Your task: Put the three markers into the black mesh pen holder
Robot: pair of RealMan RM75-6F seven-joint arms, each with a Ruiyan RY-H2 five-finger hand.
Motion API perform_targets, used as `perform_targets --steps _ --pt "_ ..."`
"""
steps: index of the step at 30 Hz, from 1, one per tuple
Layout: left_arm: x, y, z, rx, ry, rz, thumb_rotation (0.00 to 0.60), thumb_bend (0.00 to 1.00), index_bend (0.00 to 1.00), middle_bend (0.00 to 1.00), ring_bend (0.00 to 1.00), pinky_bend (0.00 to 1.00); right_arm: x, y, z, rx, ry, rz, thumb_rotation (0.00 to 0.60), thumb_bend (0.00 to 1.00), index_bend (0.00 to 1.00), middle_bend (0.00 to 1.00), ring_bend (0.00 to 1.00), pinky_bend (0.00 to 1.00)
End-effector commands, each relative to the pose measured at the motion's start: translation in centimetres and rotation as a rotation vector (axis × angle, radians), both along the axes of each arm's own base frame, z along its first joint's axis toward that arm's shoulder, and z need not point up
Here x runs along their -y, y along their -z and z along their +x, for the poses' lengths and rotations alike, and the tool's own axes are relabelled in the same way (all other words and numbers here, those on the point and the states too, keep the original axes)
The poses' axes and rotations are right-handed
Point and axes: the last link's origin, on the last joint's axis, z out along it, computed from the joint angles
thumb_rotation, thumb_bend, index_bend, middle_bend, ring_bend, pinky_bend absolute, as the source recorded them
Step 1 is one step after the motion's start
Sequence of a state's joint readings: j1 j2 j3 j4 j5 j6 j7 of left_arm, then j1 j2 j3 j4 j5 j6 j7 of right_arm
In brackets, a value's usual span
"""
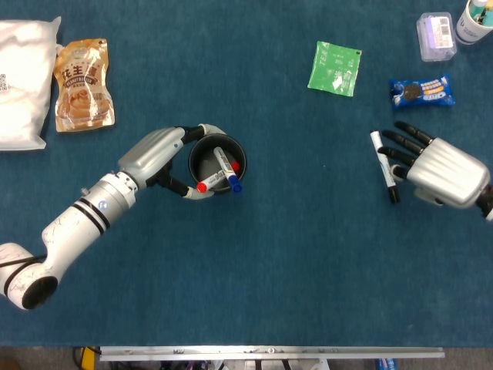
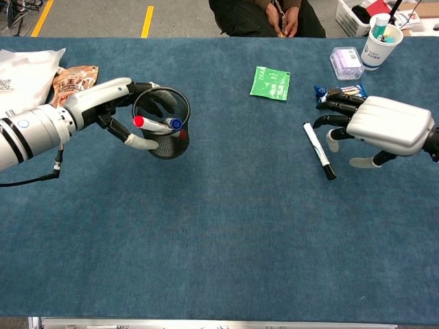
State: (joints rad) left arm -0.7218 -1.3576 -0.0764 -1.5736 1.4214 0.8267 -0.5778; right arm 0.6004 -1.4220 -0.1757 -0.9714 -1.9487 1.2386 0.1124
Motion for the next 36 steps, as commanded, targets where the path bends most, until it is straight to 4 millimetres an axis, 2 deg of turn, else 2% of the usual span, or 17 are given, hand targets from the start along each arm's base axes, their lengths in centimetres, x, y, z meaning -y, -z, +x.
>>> perform_targets --steps 1,14,26,36 --pt "0.0 0.1 0.0 0.0 0.0 -0.002 0.6 0.17 0.24 0.35 0.27 0.21 0.2 1.1 -0.4 -0.028 -0.038 0.006 0.6 0.21 0.49 0.23 0.06 0.08" --pt "-0.1 0.2 0.1 0.004 0.001 -0.005 0.6 0.17 0.24 0.35 0.27 0.21 1.3 4.1 -0.1 -0.049 -0.103 -0.005 0.6 0.21 0.49 0.23 0.06 0.08" --pt "-0.1 0.0 -0.2 0.004 -0.004 -0.003 0.6 0.17 0.24 0.34 0.27 0.21 1.6 5.0 0.1 -0.065 -0.123 0.0 0.6 0.21 0.5 0.23 0.06 0.08" --pt "0.0 0.0 -0.4 0.009 -0.009 -0.003 0.6 0.17 0.24 0.33 0.27 0.21 1.7 5.5 0.1 -0.073 -0.12 -0.001 0.6 0.29 0.52 0.24 0.07 0.08"
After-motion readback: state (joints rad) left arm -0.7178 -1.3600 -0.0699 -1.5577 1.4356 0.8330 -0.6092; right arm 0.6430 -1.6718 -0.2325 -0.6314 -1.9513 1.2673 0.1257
